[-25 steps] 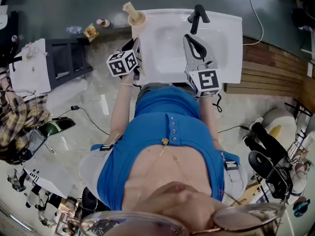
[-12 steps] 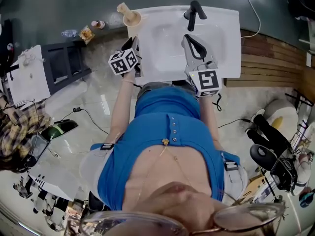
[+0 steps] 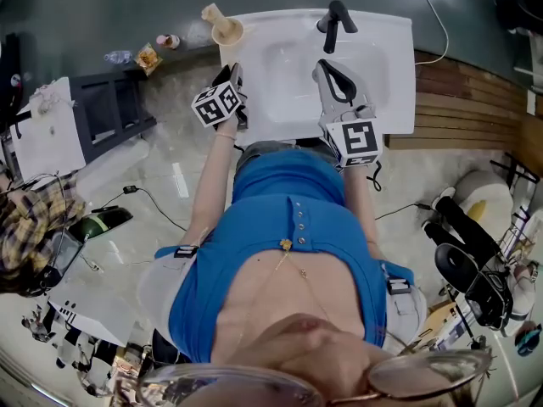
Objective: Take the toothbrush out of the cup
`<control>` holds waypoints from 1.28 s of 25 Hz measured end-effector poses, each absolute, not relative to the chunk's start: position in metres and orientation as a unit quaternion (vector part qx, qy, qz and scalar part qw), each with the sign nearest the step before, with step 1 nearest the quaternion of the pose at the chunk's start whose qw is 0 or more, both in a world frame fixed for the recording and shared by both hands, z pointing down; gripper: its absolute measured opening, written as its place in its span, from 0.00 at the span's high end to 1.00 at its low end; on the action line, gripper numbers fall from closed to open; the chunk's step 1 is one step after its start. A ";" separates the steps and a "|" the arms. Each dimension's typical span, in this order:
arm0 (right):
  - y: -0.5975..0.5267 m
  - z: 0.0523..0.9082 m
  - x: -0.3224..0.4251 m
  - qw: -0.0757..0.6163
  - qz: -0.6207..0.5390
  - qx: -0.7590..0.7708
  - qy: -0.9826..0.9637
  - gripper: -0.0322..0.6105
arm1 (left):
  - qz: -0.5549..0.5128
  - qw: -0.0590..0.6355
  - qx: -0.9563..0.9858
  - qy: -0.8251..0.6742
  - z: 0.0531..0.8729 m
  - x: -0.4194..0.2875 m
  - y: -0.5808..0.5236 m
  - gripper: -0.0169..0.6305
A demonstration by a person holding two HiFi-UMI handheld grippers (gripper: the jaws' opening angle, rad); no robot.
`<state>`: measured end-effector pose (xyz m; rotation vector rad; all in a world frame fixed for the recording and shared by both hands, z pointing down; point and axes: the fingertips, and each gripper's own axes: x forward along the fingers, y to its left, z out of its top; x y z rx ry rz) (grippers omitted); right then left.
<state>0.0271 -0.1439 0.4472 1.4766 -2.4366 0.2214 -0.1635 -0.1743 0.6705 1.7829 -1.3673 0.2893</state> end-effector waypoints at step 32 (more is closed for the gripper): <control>-0.151 0.454 0.005 0.148 0.073 0.473 -0.866 0.95 | 0.083 0.346 0.759 -0.545 0.611 -0.151 -0.176 0.97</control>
